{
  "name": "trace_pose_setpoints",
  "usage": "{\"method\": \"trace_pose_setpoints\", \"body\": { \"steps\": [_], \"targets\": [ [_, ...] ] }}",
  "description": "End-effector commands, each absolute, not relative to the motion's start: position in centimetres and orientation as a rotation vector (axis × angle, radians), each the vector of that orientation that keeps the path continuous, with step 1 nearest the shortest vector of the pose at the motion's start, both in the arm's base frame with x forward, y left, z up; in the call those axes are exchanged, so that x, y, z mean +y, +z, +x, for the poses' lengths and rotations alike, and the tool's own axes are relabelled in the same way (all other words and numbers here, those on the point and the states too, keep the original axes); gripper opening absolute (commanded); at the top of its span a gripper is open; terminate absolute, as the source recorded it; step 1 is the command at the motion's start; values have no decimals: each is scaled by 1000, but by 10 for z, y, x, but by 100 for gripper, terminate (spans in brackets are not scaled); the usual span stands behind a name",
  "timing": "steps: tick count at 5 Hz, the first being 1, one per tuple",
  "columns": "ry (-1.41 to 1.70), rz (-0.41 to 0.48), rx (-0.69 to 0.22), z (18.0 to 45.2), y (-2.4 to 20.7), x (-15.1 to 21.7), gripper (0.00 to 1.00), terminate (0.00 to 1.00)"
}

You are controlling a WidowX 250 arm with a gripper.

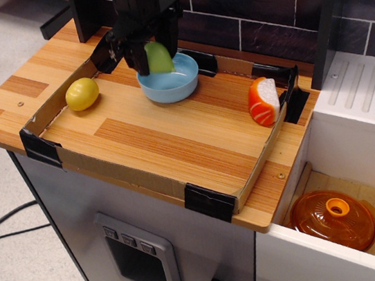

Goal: Put pear in bowl

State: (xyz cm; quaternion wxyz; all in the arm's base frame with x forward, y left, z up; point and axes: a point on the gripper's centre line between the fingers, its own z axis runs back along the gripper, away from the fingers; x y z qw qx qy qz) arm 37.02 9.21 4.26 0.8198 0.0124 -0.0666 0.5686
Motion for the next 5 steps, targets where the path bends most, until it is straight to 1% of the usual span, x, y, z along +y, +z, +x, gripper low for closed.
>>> {"method": "trace_pose_setpoints", "body": {
  "steps": [1, 2, 3, 4, 5],
  "targets": [
    [1142, -118, -205, 372, 100, 92, 100, 0],
    [1142, -200, -215, 370, 127, 93, 100, 0],
    [1117, -235, -191, 364, 153, 91, 100, 0],
    [1094, -164, -111, 354, 150, 90, 100, 0],
    [1094, -164, -111, 354, 150, 90, 100, 0]
  ]
}}
